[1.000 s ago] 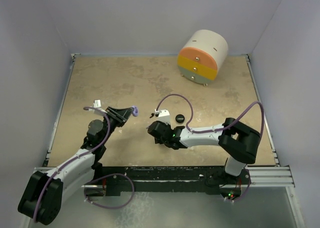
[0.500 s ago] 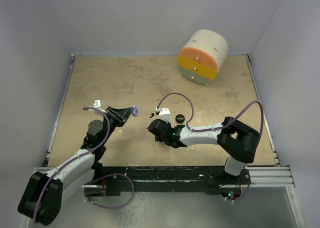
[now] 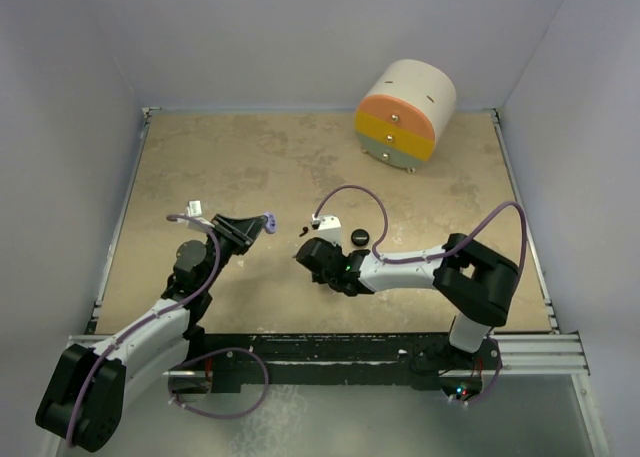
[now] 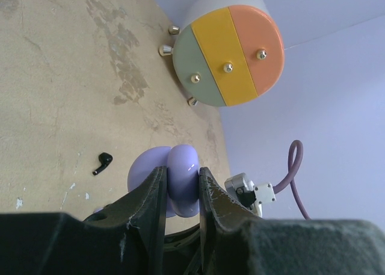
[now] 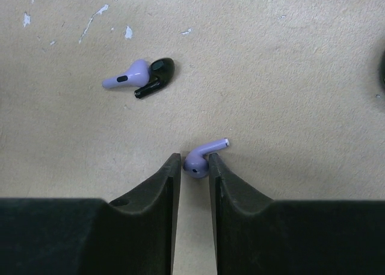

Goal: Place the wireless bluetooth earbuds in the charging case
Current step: Pick up the earbud from the center of the board.

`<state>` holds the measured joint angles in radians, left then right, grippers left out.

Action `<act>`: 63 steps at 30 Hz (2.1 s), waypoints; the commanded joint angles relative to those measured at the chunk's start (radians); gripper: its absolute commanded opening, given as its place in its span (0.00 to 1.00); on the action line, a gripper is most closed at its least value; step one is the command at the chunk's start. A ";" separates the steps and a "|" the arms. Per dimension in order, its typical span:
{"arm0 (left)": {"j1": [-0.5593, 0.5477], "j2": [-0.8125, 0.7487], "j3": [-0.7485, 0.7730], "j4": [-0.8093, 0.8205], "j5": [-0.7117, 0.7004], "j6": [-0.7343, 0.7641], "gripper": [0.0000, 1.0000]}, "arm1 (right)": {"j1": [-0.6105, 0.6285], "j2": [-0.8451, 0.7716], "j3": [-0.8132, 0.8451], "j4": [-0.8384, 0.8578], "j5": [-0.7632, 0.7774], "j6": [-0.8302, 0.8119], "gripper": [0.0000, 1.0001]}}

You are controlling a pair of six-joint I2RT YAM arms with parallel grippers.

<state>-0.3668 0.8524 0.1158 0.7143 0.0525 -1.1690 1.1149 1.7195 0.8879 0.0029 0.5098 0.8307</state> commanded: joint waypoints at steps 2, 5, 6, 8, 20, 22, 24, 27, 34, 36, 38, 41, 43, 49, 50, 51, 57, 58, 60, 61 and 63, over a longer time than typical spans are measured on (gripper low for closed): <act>0.005 -0.021 -0.010 0.023 0.012 -0.011 0.00 | -0.009 0.028 -0.026 -0.026 0.001 0.024 0.26; 0.006 -0.024 -0.008 0.021 0.016 -0.012 0.00 | -0.013 0.023 -0.026 -0.028 0.002 0.023 0.20; 0.006 -0.025 -0.008 0.018 0.019 -0.012 0.00 | -0.013 0.019 -0.024 -0.032 0.004 0.023 0.17; 0.006 -0.026 -0.004 0.012 0.027 -0.015 0.00 | -0.013 0.002 -0.015 -0.041 0.006 0.016 0.10; 0.012 -0.039 0.103 -0.085 0.081 -0.012 0.00 | -0.282 -0.375 0.045 0.119 -0.338 -0.239 0.02; 0.018 -0.022 0.133 -0.078 0.114 -0.006 0.00 | -0.340 -0.388 0.067 0.130 -0.424 -0.273 0.01; 0.027 0.010 0.162 -0.032 0.164 -0.011 0.00 | -0.390 -0.392 0.088 0.141 -0.506 -0.292 0.01; 0.038 0.084 0.204 0.056 0.259 -0.021 0.00 | -0.453 -0.401 0.084 0.201 -0.662 -0.288 0.01; 0.038 0.206 0.253 0.162 0.342 -0.028 0.00 | -0.547 -0.377 0.069 0.331 -0.969 -0.240 0.00; 0.039 0.212 0.260 0.165 0.344 -0.030 0.00 | -0.569 -0.363 0.060 0.366 -1.045 -0.223 0.00; 0.039 0.214 0.265 0.163 0.345 -0.031 0.00 | -0.585 -0.349 0.058 0.385 -1.099 -0.220 0.00; 0.041 0.221 0.273 0.161 0.347 -0.033 0.00 | -0.604 -0.330 0.060 0.401 -1.161 -0.215 0.00; 0.043 0.233 0.276 0.170 0.350 -0.036 0.00 | -0.621 -0.315 0.066 0.405 -1.204 -0.212 0.00; 0.053 0.317 0.267 0.273 0.372 -0.055 0.00 | -0.648 -0.270 0.086 0.397 -1.269 -0.226 0.00; 0.054 0.334 0.263 0.299 0.376 -0.058 0.00 | -0.650 -0.264 0.091 0.388 -1.264 -0.235 0.00; 0.056 0.349 0.257 0.324 0.378 -0.059 0.00 | -0.652 -0.258 0.093 0.382 -1.263 -0.241 0.00; 0.058 0.429 0.228 0.475 0.403 -0.075 0.00 | -0.657 -0.226 0.065 0.433 -1.258 -0.230 0.00; 0.057 0.439 0.225 0.498 0.407 -0.076 0.00 | -0.658 -0.219 0.060 0.450 -1.260 -0.226 0.00; 0.058 0.466 0.223 0.534 0.417 -0.079 0.00 | -0.658 -0.203 0.048 0.482 -1.275 -0.207 0.00; 0.057 0.477 0.222 0.550 0.421 -0.079 0.00 | -0.659 -0.197 0.045 0.497 -1.284 -0.200 0.00; 0.057 0.500 0.224 0.570 0.428 -0.078 0.00 | -0.660 -0.185 0.043 0.521 -1.297 -0.187 0.00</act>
<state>-0.3145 1.3228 0.3450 1.1259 0.4446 -1.2385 0.4629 1.5196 0.9401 0.4175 -0.7319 0.6174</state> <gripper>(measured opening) 0.228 0.193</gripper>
